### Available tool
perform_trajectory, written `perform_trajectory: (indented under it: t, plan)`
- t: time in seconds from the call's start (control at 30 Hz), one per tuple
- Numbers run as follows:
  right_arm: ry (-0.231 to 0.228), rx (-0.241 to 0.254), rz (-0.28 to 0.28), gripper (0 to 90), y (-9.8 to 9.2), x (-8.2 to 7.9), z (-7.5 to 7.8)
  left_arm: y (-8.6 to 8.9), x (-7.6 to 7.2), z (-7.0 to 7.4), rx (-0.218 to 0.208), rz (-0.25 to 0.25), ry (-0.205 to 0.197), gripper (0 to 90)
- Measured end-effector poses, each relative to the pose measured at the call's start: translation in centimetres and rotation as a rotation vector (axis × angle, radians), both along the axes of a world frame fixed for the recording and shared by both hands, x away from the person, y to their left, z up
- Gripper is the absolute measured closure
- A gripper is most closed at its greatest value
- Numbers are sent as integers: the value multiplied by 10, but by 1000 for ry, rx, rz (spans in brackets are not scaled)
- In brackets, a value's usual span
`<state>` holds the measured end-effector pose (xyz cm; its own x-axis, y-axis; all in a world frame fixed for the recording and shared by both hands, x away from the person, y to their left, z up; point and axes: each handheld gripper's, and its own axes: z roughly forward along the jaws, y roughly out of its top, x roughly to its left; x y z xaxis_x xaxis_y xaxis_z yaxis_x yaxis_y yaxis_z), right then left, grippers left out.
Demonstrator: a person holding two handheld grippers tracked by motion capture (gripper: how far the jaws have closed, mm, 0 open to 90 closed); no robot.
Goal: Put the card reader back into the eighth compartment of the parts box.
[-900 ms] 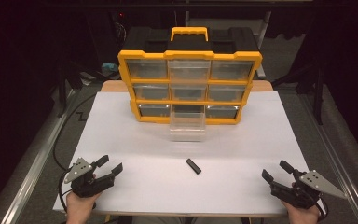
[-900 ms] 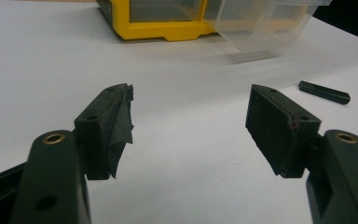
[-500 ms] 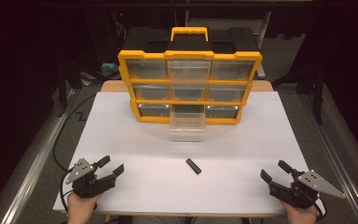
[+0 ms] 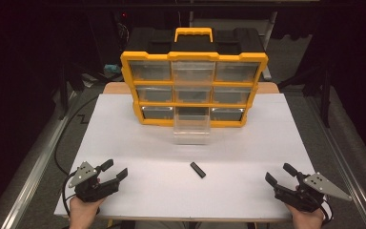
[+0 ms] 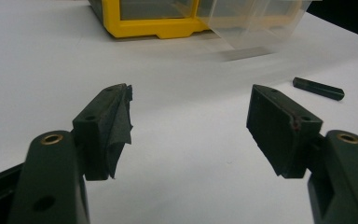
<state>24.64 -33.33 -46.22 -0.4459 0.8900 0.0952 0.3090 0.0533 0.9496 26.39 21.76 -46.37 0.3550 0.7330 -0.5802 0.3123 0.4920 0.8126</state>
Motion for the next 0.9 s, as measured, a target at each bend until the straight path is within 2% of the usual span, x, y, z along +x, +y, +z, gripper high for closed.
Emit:
perform_trajectory:
  t: [0.37, 0.6, 0.9]
  plan:
    - [-3, -6, 17, 222, 6, 2, 1, -1, 1, -1, 0, -4, 1, 314]
    - [-9, -36, 50, 226, 18, 4, 1, -2, 1, -1, -2, -1, 3, 311]
    - [-18, -36, 79, 238, 26, 5, 1, -1, 2, -1, -2, -1, 3, 310]
